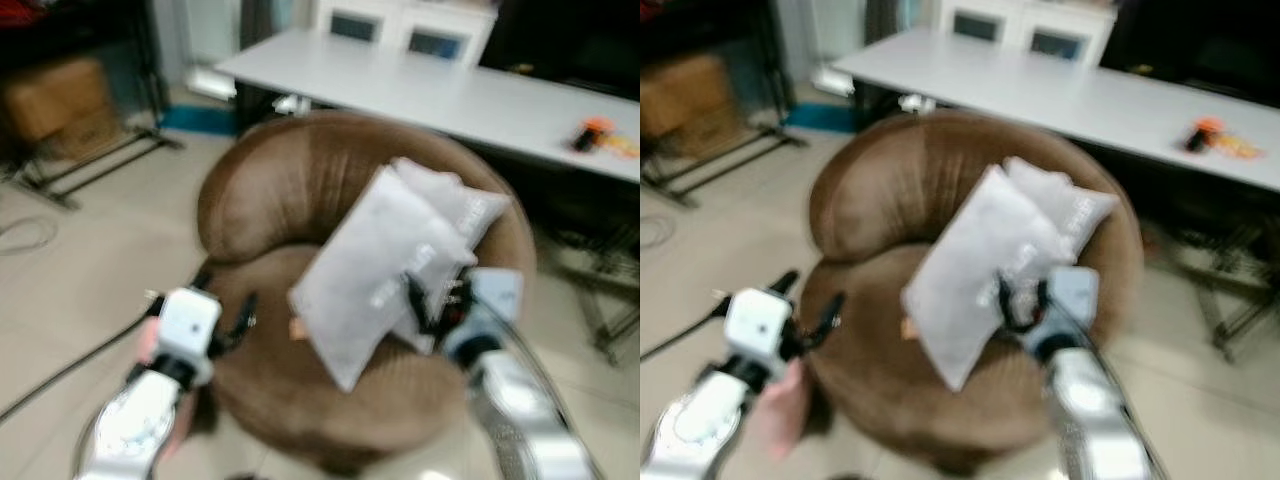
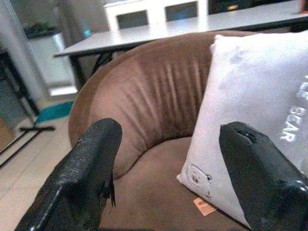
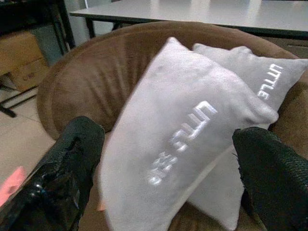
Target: Move the pillow to the sofa from floor
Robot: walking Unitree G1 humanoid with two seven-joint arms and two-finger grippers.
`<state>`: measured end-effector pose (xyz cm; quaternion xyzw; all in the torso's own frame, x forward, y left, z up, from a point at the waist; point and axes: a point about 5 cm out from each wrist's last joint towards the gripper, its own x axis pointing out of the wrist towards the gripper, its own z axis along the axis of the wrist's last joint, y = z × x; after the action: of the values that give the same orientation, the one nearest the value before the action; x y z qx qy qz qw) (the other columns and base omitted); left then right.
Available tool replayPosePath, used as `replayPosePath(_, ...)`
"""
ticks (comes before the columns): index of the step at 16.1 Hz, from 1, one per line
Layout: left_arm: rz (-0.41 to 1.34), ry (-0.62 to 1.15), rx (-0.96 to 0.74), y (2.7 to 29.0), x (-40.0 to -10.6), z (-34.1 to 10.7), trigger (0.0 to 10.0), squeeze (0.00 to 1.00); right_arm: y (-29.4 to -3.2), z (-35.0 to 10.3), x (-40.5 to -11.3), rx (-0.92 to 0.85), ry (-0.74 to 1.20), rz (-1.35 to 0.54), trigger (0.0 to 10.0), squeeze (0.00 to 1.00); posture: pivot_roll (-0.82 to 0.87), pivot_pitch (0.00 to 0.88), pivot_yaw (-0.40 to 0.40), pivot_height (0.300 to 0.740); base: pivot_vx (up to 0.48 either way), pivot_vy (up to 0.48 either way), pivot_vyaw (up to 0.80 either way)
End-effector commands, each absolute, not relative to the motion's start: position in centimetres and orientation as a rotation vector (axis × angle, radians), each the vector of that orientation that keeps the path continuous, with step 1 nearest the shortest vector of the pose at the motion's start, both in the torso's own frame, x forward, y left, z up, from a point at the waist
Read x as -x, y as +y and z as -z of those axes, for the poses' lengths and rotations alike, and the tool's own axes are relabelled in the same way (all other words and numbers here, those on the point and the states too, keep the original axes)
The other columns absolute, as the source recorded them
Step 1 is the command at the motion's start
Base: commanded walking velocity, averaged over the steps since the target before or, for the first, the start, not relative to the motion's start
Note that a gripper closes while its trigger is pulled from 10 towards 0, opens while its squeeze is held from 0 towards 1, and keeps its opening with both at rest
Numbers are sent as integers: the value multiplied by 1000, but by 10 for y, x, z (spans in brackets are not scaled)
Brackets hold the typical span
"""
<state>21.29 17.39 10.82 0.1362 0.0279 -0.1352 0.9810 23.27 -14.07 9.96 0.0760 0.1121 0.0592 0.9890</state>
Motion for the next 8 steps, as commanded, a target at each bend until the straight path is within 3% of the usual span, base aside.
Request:
replayPosePath(1, 281, 48, -266, 169, -214, -110, 10000, 0, -146, -104, -236, -130, 212, -107, 10000, 0, 17, 0, -71, 740, 0, 356, 0)
replayPosePath(8, 269, 51, -265, 169, -215, -109, 10000, 0, -145, -106, -239, -118, 213, -124, 10000, 0, 18, 0, -79, 740, 0, 356, 0)
